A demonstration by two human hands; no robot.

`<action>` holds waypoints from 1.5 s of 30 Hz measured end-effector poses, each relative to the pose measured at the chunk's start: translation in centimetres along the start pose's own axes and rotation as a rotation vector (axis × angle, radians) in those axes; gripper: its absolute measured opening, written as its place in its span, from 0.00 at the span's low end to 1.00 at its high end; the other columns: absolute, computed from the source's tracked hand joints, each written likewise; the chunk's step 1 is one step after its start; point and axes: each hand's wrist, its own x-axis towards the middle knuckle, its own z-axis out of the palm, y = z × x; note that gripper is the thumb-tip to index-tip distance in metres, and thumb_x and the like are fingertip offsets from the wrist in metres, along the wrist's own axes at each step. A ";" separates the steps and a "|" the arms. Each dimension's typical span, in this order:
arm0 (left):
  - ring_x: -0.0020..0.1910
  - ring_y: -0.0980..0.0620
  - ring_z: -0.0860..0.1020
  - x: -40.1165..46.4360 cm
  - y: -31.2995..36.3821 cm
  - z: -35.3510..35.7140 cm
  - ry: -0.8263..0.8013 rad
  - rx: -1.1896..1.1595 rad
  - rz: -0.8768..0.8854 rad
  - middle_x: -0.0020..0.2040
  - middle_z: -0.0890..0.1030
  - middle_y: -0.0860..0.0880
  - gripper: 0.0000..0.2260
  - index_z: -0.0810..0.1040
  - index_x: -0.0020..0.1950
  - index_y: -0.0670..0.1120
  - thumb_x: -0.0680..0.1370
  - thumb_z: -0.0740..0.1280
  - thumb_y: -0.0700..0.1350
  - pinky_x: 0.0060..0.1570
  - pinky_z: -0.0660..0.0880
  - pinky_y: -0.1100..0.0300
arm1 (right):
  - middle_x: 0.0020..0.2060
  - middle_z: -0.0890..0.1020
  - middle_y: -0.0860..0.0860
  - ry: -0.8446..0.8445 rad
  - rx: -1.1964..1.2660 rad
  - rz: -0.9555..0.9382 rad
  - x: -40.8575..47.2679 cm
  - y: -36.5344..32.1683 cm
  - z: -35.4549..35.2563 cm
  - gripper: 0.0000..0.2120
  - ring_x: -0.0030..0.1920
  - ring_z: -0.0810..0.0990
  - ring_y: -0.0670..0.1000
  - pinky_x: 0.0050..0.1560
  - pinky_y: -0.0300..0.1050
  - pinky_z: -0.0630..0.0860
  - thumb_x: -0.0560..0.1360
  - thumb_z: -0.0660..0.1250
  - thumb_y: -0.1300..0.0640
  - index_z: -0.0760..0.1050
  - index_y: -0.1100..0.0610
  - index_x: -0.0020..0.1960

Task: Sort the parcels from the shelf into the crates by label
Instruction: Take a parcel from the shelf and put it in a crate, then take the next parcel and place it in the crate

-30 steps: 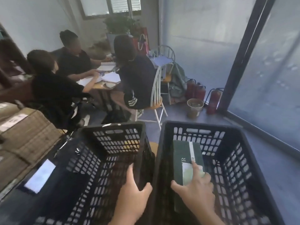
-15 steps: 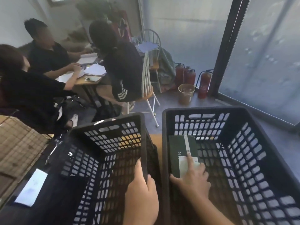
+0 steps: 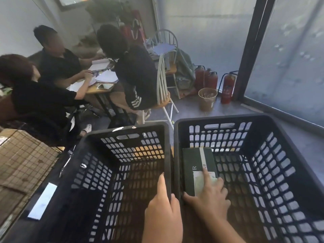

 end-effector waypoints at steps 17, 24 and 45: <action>0.67 0.53 0.77 -0.2 -0.1 0.2 -0.107 -0.105 -0.049 0.74 0.74 0.56 0.39 0.47 0.80 0.67 0.79 0.68 0.51 0.71 0.74 0.51 | 0.81 0.50 0.57 -0.109 0.098 -0.045 0.3 0.4 -0.5 0.57 0.78 0.61 0.63 0.71 0.63 0.70 0.67 0.72 0.26 0.38 0.34 0.82; 0.76 0.53 0.68 -2.8 -0.1 -1.7 -0.055 -0.104 -0.082 0.81 0.64 0.58 0.38 0.46 0.82 0.64 0.79 0.66 0.61 0.75 0.68 0.51 | 0.84 0.55 0.50 0.004 0.146 -0.215 -1.5 2.4 -6.3 0.48 0.82 0.57 0.57 0.77 0.62 0.67 0.71 0.62 0.22 0.47 0.37 0.83; 0.73 0.52 0.69 -34.4 0.3 -27.5 1.001 0.326 -0.305 0.74 0.72 0.56 0.26 0.68 0.77 0.58 0.79 0.68 0.58 0.66 0.66 0.58 | 0.82 0.59 0.43 -0.031 0.198 -1.810 -30.0 -15.4 -25.5 0.38 0.82 0.55 0.50 0.81 0.55 0.55 0.77 0.53 0.25 0.55 0.40 0.83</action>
